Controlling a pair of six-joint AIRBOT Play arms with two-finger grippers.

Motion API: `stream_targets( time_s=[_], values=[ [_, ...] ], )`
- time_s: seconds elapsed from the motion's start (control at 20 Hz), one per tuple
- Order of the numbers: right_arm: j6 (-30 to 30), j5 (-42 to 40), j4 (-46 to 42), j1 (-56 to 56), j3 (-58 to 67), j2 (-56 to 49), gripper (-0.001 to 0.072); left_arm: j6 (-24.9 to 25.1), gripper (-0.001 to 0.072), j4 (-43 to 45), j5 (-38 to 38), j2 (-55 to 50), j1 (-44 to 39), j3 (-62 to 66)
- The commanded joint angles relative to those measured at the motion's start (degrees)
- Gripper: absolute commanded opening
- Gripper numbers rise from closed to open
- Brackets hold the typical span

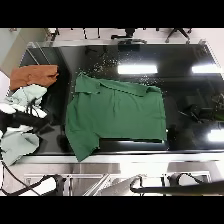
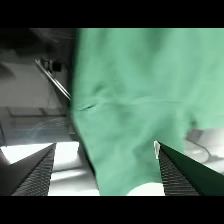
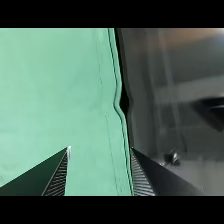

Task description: Fold the shirts.

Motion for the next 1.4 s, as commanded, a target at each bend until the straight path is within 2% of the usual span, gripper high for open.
stream_targets(
  time_s=[0.0,0.1,0.25,0.35,0.4,0.45,0.55,0.6,0.8,1.0,1.05,1.1,1.2,1.35],
  values=[
    [0.81,0.35,-0.48,-0.61,-2.86,-0.94,0.0448,5.22,0.0688,-7.10,11.69,-0.17,0.85,-10.40],
    [0.81,1.07,-0.50,-0.61,-2.86,-2.58,0.0448,7.69,0.0689,-11.30,13.97,-4.66,-1.14,-9.99],
    [0.79,2.95,-0.50,-0.57,-2.86,-5.46,0.0507,7.67,0.0687,-11.32,14.60,-11.63,-3.10,-5.88],
    [0.57,3.19,-0.59,0.26,-3.45,-7.91,0.0507,7.69,0.0504,-12.61,12.59,-15.02,-3.06,-3.08],
    [0.57,3.15,-0.68,1.33,-4.20,-9.38,0.0507,7.76,0.0437,-13.40,11.63,-16.11,-3.15,-1.97],
    [0.52,2.75,-0.70,2.75,-4.94,-10.99,0.0506,8.26,0.0338,-14.14,10.54,-16.76,-3.15,-1.16],
    [-0.46,1.44,-0.70,6.19,-6.23,-14.60,0.0503,8.50,0.0079,-13.86,8.57,-17.31,-3.23,0.55],
    [-0.72,0.57,-0.70,7.96,-6.36,-16.48,0.0503,9.09,0.0012,-13.86,7.82,-17.18,-3.23,1.20],
    [-0.70,0.17,-0.46,13.18,-6.36,-20.81,0.0496,9.38,0.0013,-13.88,4.72,-17.05,-3.23,3.93],
    [-4.63,5.16,5.29,15.45,-5.81,-18.12,0.0084,9.81,0.0012,-17.07,1.90,-13.88,-3.23,6.32],
    [-4.61,5.86,6.51,15.41,-4.74,-16.00,0.0081,9.79,0.0012,-17.16,0.98,-11.39,-3.26,7.72],
    [-4.28,7.26,7.02,15.34,-2.51,-13.09,0.0018,9.60,0.0012,-17.86,-0.42,-8.44,-3.23,9.33],
    [-2.80,11.37,10.73,14.40,4.76,-6.43,0.0016,9.60,0.0011,-23.26,-4.11,-1.16,-2.38,14.45],
    [-2.34,13.49,23.56,10.45,22.62,2.54,0.0016,9.40,0.0011,-36.46,-6.40,10.56,0.13,27.34]
  ],
)
